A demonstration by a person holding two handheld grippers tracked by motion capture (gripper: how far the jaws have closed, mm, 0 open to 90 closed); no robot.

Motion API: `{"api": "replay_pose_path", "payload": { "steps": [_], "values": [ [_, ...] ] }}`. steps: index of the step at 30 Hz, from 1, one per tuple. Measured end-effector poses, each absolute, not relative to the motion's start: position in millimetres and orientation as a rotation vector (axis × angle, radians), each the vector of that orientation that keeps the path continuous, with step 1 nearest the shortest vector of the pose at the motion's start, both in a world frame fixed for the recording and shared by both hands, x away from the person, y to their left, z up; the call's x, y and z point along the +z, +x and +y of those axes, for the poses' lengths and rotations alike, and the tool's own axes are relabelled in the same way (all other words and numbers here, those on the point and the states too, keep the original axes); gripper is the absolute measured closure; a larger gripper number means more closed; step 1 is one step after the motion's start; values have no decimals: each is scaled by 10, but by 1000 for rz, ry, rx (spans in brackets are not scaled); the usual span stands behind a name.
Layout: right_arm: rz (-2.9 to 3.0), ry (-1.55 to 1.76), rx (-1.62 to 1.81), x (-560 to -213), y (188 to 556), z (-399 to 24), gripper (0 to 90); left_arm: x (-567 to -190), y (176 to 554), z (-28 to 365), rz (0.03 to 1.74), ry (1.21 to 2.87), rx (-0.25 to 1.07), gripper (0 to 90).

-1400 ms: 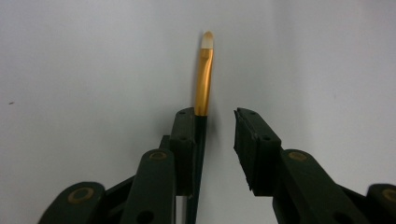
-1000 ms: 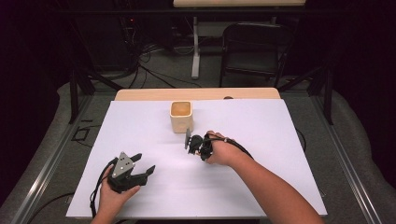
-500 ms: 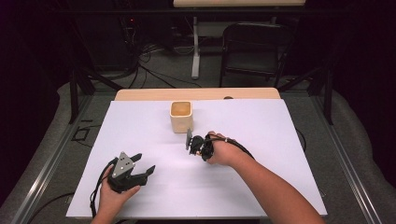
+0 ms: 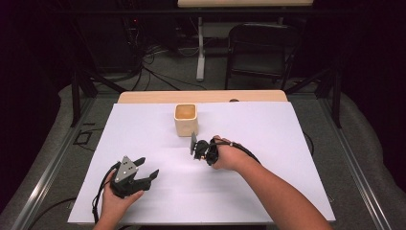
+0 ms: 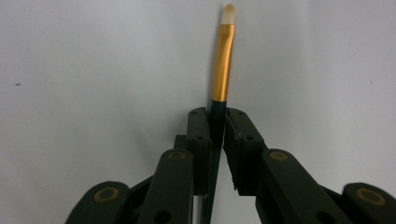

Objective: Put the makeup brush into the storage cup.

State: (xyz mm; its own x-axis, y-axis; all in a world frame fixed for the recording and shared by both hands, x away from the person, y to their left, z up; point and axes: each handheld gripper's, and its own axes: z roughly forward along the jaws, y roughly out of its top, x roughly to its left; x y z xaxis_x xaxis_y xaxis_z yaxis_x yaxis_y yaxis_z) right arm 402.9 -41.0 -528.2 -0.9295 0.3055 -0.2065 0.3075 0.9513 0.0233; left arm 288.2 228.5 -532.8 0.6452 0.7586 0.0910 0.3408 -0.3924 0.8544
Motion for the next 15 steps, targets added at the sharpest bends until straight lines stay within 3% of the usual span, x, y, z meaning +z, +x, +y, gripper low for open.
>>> {"api": "replay_pose_path", "payload": {
  "steps": [15],
  "values": [
    [2887, 447, -14, -5296, 4012, -397, 830, -5328, 2883, 2285, 855, 1996, 608, 326]
  ]
}}
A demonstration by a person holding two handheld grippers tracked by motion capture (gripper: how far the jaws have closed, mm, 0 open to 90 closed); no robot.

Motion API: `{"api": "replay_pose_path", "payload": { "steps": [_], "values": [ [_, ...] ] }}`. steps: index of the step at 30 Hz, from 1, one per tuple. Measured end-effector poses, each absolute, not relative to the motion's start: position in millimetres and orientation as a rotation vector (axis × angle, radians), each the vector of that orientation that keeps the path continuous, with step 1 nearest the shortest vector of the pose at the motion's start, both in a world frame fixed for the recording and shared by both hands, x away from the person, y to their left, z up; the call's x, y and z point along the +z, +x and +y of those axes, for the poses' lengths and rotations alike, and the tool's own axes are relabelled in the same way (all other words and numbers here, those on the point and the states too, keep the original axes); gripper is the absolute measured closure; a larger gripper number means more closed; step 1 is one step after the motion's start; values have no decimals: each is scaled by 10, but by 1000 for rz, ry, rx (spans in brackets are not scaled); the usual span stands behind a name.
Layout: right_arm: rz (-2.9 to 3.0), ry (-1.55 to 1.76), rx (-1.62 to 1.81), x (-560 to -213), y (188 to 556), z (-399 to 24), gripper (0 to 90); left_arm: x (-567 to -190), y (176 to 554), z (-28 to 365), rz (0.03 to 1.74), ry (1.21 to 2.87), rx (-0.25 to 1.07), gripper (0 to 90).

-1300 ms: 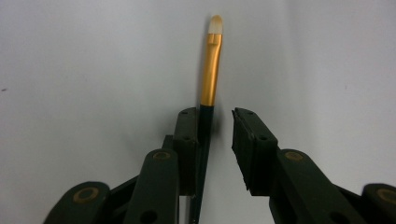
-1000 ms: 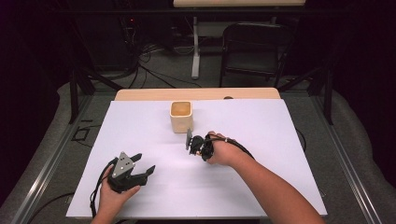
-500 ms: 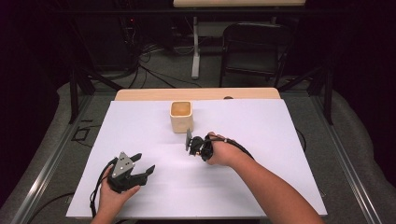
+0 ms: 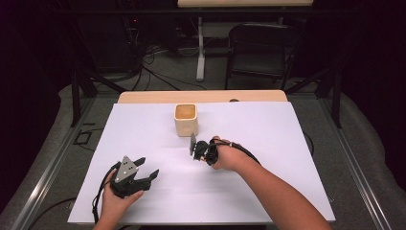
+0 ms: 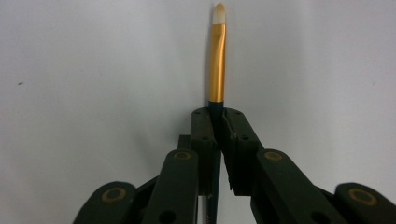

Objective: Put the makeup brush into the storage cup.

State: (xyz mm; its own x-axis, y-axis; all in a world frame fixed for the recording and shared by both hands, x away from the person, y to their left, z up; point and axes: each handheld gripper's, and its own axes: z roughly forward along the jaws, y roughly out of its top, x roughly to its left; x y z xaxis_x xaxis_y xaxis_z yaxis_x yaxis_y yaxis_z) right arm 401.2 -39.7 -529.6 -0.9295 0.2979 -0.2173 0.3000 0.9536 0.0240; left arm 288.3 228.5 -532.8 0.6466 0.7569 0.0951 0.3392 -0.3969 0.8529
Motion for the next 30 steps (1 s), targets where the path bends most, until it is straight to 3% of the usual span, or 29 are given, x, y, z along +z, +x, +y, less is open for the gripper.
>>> {"api": "replay_pose_path", "payload": {
  "steps": [30],
  "values": [
    [2879, 420, 41, -5179, 3962, -413, 831, -5330, 2883, 2282, 855, 1997, 607, 329]
  ]
}}
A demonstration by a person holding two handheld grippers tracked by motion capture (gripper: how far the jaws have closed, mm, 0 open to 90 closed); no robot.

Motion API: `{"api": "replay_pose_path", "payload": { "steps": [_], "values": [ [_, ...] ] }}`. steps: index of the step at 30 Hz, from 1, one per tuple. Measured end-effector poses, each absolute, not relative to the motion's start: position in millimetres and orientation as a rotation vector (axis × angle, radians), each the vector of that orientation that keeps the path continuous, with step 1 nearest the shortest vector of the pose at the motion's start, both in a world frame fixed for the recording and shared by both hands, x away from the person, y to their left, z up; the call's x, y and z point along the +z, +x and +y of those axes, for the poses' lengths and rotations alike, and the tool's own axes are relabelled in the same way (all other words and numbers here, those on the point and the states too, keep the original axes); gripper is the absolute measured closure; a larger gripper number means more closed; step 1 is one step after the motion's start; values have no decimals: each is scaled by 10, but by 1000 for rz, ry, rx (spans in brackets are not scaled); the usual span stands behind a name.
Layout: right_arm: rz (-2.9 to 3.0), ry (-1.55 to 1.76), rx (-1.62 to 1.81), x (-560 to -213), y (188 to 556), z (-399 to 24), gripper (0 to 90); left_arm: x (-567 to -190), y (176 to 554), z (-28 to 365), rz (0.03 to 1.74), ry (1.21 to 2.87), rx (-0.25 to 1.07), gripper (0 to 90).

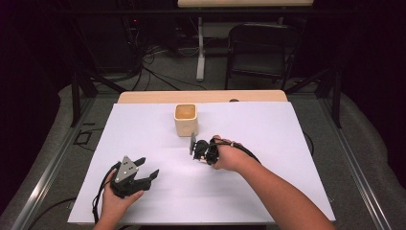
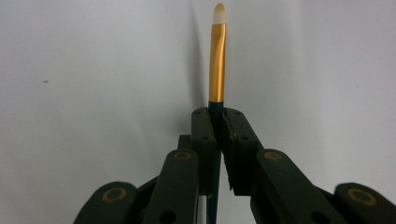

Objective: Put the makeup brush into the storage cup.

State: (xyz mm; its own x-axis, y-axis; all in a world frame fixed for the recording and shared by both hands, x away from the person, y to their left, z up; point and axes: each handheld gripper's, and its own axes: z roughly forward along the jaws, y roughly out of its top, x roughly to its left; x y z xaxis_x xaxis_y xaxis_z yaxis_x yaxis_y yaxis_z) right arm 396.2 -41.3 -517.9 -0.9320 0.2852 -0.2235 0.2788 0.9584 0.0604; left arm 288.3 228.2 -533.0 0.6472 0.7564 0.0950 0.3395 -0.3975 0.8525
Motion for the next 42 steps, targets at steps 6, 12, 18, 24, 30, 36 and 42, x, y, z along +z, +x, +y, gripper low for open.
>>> {"api": "replay_pose_path", "payload": {
  "steps": [6, 12, 18, 24, 30, 36, 42],
  "values": [
    [2874, 421, 85, -5114, 3929, -431, 831, -5332, 2883, 2277, 855, 1997, 604, 330],
    [2866, 410, 114, -5041, 3884, -439, 831, -5334, 2882, 2268, 853, 1994, 599, 332],
    [2861, 409, 155, -4970, 3849, -449, 831, -5335, 2882, 2264, 851, 1995, 597, 332],
    [2843, 412, 229, -4906, 3830, -465, 831, -5336, 2883, 2262, 852, 1996, 594, 331],
    [2832, 410, 264, -4850, 3808, -480, 831, -5339, 2881, 2256, 855, 1994, 590, 334],
    [2812, 408, 309, -4790, 3769, -492, 831, -5338, 2877, 2254, 851, 1991, 591, 337],
    [2794, 390, 352, -4743, 3725, -493, 831, -5337, 2881, 2254, 845, 1995, 594, 337]
  ]
}}
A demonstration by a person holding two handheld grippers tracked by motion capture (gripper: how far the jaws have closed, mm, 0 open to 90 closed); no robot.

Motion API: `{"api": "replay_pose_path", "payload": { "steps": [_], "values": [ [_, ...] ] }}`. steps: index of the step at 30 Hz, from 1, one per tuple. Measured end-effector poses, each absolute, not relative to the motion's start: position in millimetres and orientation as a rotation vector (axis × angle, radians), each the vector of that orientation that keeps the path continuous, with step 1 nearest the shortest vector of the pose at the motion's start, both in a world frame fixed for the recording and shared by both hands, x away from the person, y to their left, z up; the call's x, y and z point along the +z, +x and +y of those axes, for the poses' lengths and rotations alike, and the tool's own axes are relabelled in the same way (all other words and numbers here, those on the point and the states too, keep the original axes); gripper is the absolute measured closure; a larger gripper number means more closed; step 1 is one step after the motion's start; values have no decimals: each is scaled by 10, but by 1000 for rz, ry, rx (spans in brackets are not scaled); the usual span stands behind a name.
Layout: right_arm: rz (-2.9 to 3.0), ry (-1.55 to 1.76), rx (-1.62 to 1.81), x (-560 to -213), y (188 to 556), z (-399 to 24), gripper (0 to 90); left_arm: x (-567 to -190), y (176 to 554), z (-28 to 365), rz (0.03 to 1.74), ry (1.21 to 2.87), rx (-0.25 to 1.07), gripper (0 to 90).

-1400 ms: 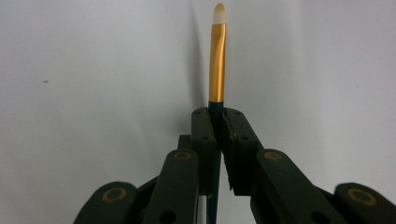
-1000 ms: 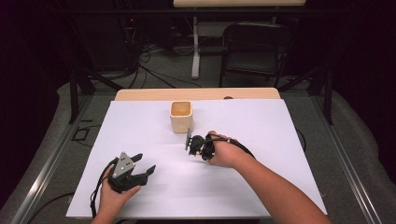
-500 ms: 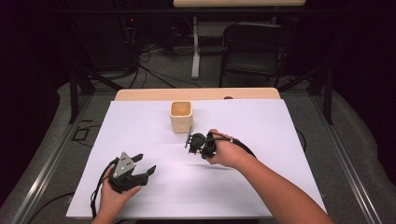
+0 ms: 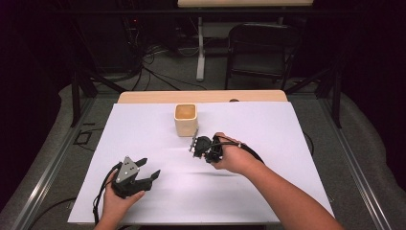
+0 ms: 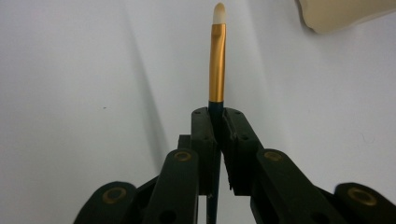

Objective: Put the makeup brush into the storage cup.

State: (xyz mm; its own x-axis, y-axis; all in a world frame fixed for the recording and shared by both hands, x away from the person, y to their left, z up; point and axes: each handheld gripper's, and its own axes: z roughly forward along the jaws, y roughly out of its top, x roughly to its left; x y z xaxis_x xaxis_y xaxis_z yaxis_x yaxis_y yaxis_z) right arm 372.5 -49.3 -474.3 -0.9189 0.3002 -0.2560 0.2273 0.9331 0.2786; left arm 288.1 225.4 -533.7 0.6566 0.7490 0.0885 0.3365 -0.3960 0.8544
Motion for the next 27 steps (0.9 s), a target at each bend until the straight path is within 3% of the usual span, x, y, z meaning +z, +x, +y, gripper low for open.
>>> {"api": "replay_pose_path", "payload": {
  "steps": [27],
  "values": [
    [2698, 475, 595, -4584, 3616, -700, 831, -5338, 2870, 2236, 847, 1985, 589, 337]
  ]
}}
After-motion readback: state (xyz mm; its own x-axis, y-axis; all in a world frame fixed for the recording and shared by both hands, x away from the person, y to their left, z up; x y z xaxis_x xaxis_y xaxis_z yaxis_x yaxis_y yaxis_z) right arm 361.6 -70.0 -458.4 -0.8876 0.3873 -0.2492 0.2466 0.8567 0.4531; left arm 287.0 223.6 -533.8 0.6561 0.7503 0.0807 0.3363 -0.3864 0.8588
